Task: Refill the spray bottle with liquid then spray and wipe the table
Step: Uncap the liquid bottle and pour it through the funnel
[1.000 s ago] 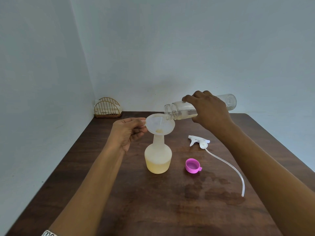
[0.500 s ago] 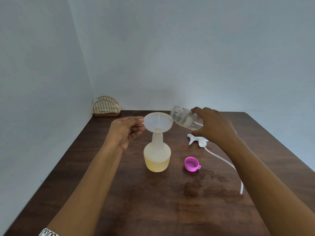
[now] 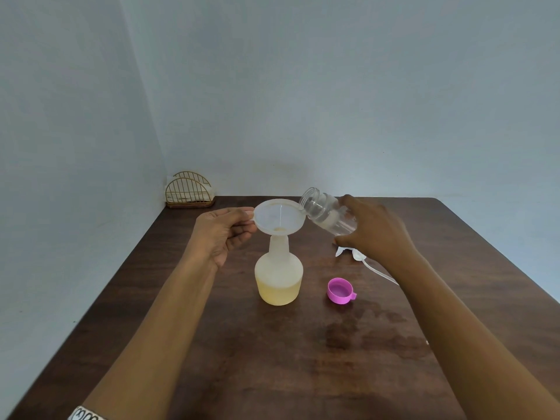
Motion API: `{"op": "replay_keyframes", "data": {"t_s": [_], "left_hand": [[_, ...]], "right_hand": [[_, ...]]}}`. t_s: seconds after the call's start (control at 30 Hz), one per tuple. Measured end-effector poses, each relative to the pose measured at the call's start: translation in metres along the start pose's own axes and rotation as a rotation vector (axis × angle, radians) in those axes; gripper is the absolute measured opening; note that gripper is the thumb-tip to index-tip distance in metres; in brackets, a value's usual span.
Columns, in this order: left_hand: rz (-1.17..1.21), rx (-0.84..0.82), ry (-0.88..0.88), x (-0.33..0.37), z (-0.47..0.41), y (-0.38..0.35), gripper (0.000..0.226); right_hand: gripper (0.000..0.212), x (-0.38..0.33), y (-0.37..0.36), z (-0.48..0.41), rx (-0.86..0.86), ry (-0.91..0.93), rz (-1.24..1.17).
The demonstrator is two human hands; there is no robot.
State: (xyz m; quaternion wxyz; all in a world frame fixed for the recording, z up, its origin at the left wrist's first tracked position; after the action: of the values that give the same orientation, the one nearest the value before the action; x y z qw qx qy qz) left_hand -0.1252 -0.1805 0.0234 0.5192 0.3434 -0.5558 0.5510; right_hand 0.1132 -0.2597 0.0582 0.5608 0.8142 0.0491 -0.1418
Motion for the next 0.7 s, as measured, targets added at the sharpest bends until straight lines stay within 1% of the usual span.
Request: {"op": "replay_keyframes", "data": {"t_s": [0.17,0.23,0.3,0.37,0.43,0.5,0.6,0.7], "left_hand": [[0.009,0.002,-0.002,-0.001,-0.001,0.0,0.007],[0.018,0.0,-0.002,-0.002,-0.001,-0.001,0.005],[0.03,-0.009,0.001,-0.003,-0.001,-0.001,0.005],[0.037,-0.019,0.005,-0.003,0.0,-0.001,0.007],[0.046,-0.027,0.008,-0.004,0.001,-0.002,0.008],[0.052,-0.032,0.012,-0.004,0.003,-0.003,0.009],[0.058,-0.036,0.019,-0.003,0.005,-0.004,0.011],[0.043,-0.044,0.009,-0.002,0.007,-0.005,0.009]], "right_hand": [[0.059,0.019,-0.006,0.007,-0.025,-0.051,-0.007],[0.055,0.025,-0.006,0.007,-0.033,-0.067,-0.052],[0.048,0.027,-0.004,0.006,-0.047,-0.089,-0.202],[0.044,0.027,0.0,0.005,-0.069,-0.114,-0.412],[0.05,0.023,0.003,0.006,-0.085,-0.131,-0.6],[0.056,0.016,0.006,0.008,-0.088,-0.113,-0.713],[0.061,0.006,0.01,0.009,-0.079,-0.083,-0.777],[0.069,-0.002,0.022,0.012,-0.02,-0.06,-0.808]]}}
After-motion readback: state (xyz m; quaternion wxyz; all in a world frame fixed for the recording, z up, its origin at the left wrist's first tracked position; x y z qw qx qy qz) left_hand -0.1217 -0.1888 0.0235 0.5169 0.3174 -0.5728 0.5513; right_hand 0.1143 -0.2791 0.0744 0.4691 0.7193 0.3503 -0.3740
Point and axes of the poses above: each hand's wrist, its own z-axis away from the middle knuckle, its own y-axis out of the back of the hand, x = y × z, the point moved 7 cm from there along -z, towards the middle knuckle, and after that the axes turned 3 degrees about y, right-handed, at the moved point
